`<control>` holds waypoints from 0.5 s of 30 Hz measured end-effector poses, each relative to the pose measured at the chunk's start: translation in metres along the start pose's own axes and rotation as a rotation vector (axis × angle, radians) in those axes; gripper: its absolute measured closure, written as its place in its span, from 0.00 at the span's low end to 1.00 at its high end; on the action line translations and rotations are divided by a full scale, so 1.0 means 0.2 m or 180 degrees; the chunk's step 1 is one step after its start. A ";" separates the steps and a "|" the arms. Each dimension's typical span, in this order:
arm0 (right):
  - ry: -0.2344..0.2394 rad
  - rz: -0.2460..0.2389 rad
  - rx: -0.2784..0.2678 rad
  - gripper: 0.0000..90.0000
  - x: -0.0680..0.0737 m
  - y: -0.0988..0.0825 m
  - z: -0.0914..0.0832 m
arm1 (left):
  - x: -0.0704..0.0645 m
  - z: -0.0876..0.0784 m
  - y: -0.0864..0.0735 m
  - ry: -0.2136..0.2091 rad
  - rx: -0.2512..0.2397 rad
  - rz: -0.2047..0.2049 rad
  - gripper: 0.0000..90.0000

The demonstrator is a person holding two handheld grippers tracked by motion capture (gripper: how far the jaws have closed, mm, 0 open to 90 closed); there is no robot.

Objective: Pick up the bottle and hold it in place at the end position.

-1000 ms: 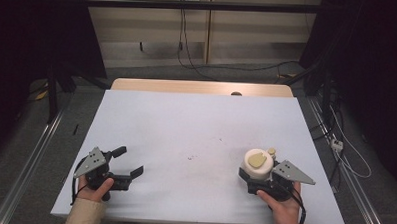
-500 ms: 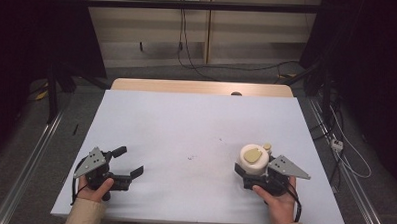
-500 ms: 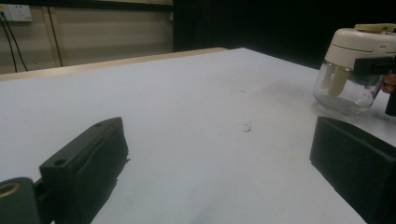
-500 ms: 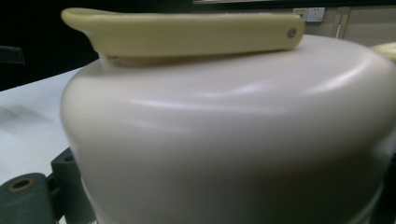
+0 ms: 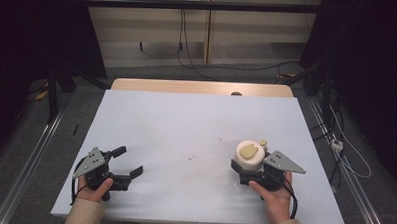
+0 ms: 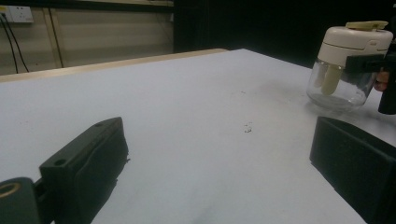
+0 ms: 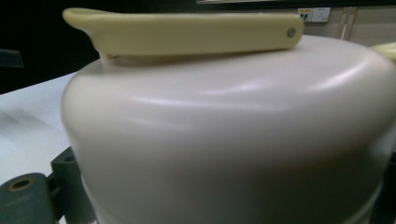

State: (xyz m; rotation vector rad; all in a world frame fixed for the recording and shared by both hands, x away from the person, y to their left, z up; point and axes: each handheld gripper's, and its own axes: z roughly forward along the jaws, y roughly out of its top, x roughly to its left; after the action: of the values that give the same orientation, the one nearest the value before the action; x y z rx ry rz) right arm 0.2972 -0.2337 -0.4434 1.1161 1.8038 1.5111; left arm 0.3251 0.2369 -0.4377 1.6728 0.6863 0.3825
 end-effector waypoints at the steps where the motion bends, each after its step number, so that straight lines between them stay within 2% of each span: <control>1: 0.0006 -0.0009 0.0002 0.07 0.00 0.00 0.01 | 0.00 0.00 0.00 0.0001 0.0002 0.0002 0.04; 15: 0.0056 0.0014 -0.0023 0.07 0.02 0.03 0.08 | 0.00 0.00 0.00 -0.0008 0.0019 0.0013 0.04</control>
State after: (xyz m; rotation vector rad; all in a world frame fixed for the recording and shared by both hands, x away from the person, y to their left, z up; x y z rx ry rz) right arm 0.3099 -0.2219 -0.4403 1.1073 1.8074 1.5331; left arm 0.3251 0.2365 -0.4379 1.6803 0.6829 0.3815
